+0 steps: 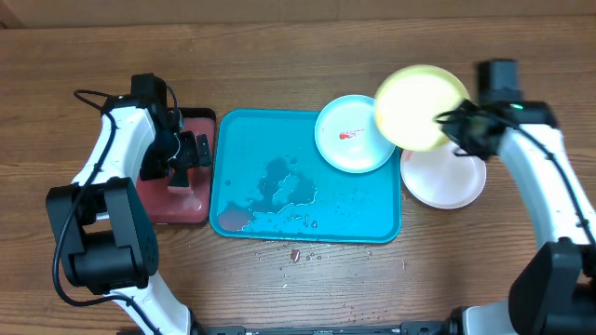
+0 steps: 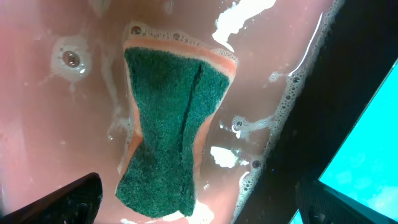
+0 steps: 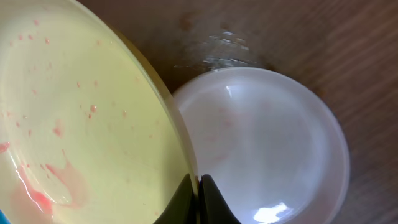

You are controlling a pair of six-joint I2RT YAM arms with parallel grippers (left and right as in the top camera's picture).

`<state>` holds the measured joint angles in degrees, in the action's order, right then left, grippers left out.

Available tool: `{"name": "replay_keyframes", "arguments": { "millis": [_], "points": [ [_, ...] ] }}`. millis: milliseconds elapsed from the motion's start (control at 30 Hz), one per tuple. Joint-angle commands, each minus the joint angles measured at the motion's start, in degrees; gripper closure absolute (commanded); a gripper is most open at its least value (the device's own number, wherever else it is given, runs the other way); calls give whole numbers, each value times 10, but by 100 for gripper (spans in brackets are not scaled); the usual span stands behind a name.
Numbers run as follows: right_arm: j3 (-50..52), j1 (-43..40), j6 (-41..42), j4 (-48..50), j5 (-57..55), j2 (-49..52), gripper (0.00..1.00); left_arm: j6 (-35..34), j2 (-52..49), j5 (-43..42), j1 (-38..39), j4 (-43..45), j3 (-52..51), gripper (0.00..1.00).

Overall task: Clean dirty plates on tray and stack at the side
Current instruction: 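Carry the yellow plate right and stack it on the white plate, then move the right gripper to grip the blue plate rim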

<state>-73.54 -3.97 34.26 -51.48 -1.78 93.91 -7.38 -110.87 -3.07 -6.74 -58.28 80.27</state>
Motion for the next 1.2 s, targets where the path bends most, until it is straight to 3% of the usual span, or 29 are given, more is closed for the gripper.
{"name": "replay_keyframes", "arguments": {
  "millis": [0, 133, 300, 333, 367, 433, 467, 567, 733, 1000, 1167],
  "points": [
    [50, -57, -17, -2, 85, -16, 96, -5, 13, -11, 0, 1, 8, 0],
    [111, -113, -17, 23, 85, -16, 96, -5, 13, -11, 0, 0, 8, 0],
    [123, -127, -17, 27, 85, -16, 93, -5, 13, -11, 0, 0, 8, 0],
    [123, -127, -17, 25, 85, -16, 81, -5, 13, -10, 0, 0, 8, 0],
    [123, -126, -17, 22, 85, -16, 61, -5, 13, -10, 0, 0, 8, 0],
    [123, -125, -17, 16, 93, -16, 33, -5, 13, -10, 0, 0, 8, 0],
    [123, -125, -17, 17, 103, -16, 32, -5, 13, -10, 0, 0, 8, 0],
    [123, -124, -22, 29, 165, -16, 28, -5, 13, -10, 0, 0, 8, 0],
    [123, -88, -146, 106, 320, -16, 24, -5, 13, -10, 0, 0, 8, 0],
    [124, 44, -167, 140, 232, 4, 27, -5, 13, -10, 0, 0, 8, 0],
    [124, 120, -96, 153, 163, 34, 35, -5, 13, -10, 0, 0, 8, 0]
  ]
}}
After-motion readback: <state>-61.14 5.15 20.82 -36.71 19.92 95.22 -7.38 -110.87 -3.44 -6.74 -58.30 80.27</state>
